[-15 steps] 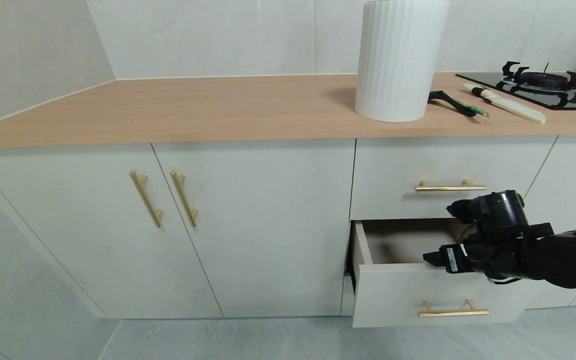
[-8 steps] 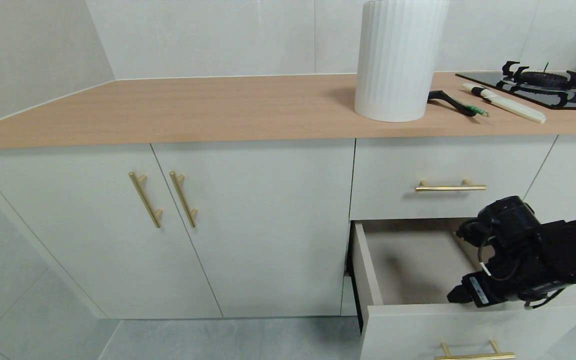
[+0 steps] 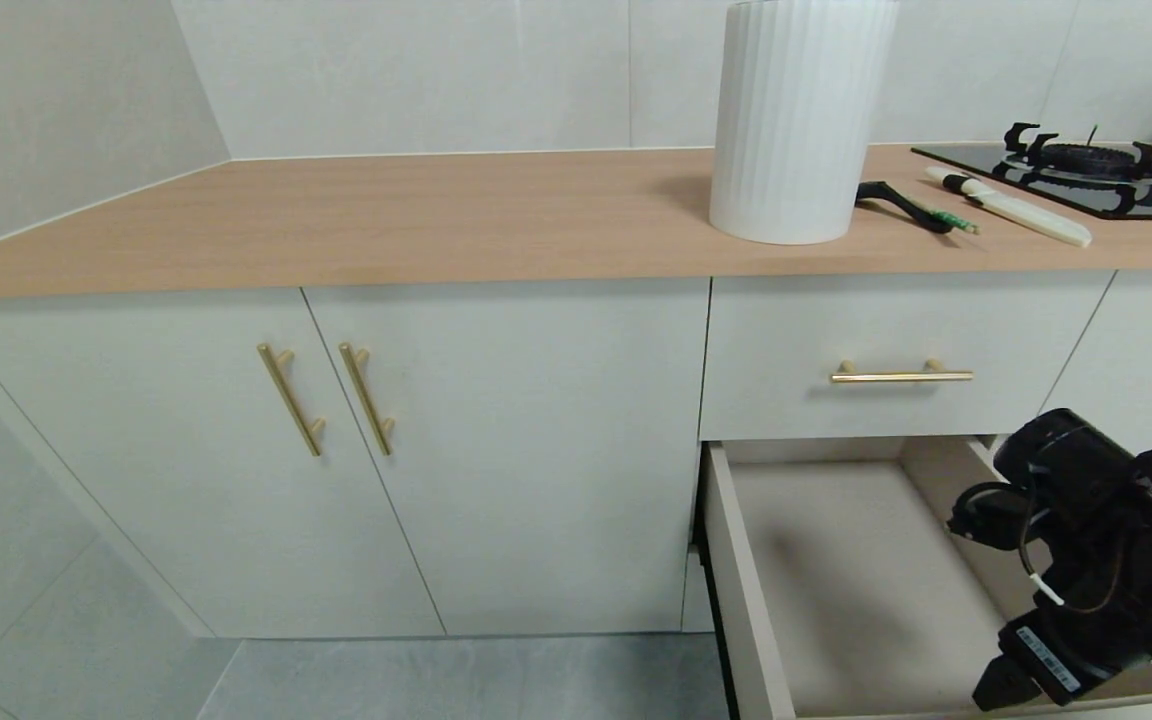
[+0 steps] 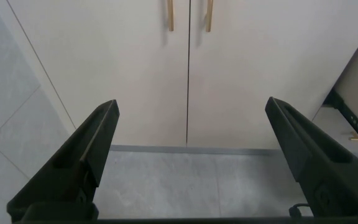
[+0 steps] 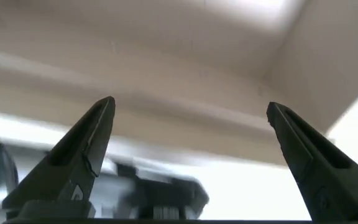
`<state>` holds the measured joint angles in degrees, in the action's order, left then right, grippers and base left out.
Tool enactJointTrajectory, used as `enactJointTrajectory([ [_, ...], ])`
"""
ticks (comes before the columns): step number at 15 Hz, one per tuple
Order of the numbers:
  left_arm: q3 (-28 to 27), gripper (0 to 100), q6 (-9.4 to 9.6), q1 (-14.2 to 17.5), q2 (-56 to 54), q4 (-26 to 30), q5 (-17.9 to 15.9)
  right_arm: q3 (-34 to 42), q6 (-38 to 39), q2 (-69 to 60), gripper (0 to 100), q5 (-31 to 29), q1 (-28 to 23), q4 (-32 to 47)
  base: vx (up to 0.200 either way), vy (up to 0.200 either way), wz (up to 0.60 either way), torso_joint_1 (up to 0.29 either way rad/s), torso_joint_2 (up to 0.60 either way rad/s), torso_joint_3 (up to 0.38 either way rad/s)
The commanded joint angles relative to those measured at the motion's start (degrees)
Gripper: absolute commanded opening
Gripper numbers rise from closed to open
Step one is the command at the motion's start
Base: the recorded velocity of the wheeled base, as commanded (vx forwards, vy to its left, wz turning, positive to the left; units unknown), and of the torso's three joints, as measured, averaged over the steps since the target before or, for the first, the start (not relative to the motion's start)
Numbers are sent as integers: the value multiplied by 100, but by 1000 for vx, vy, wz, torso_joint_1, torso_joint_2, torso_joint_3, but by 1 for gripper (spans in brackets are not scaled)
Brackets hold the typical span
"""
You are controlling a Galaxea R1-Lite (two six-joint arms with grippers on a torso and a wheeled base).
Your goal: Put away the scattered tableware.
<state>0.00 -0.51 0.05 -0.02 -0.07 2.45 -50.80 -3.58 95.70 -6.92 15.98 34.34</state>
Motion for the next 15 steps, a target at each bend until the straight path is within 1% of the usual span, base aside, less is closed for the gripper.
enactJointTrajectory([
  [1,0,100,-2,4,2,-1,1,88,-2,-253,100,-2,63,292,0,0,0,0,0,0],
  [6,0,100,-2,4,2,-1,1,149,-2,-675,100,-2,239,723,0,0,0,0,0,0],
  [9,0,100,-2,4,2,-1,1,88,33,-895,100,-37,239,714,0,0,0,0,0,0],
  [11,0,100,-2,4,2,-1,1,-79,209,-1176,100,-11,239,292,0,0,0,0,0,0],
  [12,0,100,-2,4,2,-1,1,-132,473,-1378,100,51,239,-94,0,0,0,0,0,0],
  [13,0,100,-2,4,2,-1,1,-115,613,-1519,100,121,239,-340,0,0,0,0,0,0],
  [14,0,100,-2,4,2,-1,1,-79,692,-1906,100,279,230,-771,0,0,0,0,0,0],
  [15,0,100,-2,4,2,-1,1,-62,692,-2090,100,332,221,-912,0,0,0,0,0,0],
])
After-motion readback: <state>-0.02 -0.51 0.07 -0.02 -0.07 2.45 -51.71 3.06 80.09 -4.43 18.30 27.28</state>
